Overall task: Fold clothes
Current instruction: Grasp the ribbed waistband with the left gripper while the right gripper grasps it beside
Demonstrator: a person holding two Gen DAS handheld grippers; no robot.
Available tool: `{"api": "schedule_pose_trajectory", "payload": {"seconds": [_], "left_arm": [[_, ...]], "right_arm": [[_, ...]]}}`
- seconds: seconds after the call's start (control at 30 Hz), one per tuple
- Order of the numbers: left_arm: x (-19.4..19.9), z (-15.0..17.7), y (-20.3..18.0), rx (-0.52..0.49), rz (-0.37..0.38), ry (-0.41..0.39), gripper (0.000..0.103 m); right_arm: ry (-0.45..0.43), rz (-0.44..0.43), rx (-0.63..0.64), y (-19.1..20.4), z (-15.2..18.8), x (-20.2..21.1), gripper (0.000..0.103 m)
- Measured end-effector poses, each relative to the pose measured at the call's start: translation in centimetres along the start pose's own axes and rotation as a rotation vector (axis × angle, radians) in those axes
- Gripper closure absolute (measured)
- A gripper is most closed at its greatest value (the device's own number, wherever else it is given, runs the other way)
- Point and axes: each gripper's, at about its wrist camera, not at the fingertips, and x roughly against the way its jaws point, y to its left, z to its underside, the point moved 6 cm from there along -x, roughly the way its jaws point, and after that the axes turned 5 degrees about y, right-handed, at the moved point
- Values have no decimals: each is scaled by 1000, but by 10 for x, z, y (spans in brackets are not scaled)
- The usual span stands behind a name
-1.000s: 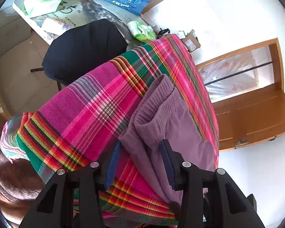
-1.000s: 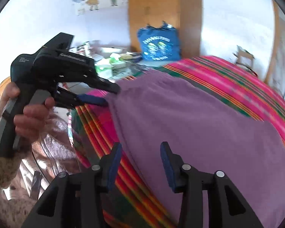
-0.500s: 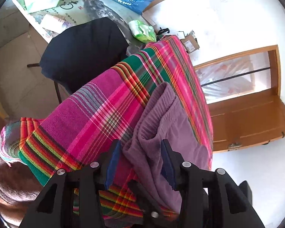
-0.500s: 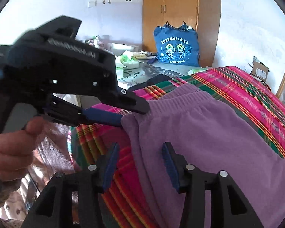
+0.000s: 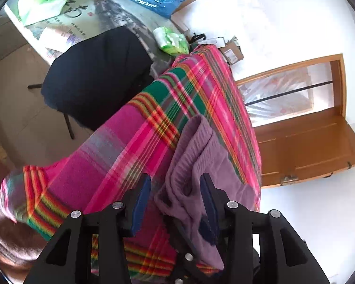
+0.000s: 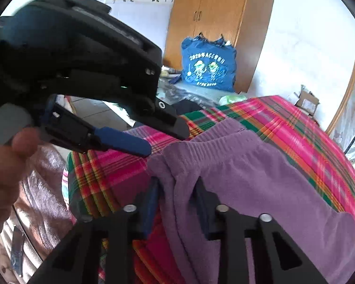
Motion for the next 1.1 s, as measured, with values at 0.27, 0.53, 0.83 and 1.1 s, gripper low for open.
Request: {"api": "schedule_pose_trajectory", "payload": {"seconds": [0.27, 0.53, 0.83, 1.1], "left_arm": [[-30, -17, -18, -40, 73, 122, 44], [-59, -26, -27, -18, 157, 245, 43], [-86, -37, -46, -61, 131, 304, 52], [-98, -44, -51, -117, 55, 324, 86]], "right_arm": [[-51, -27, -63, -11, -2, 17, 89], [-92, -45, -77, -14, -1, 32, 90], [-111, -64, -91, -15, 0, 41, 90], [-79, -77, -109, -21, 0, 25, 90]]}}
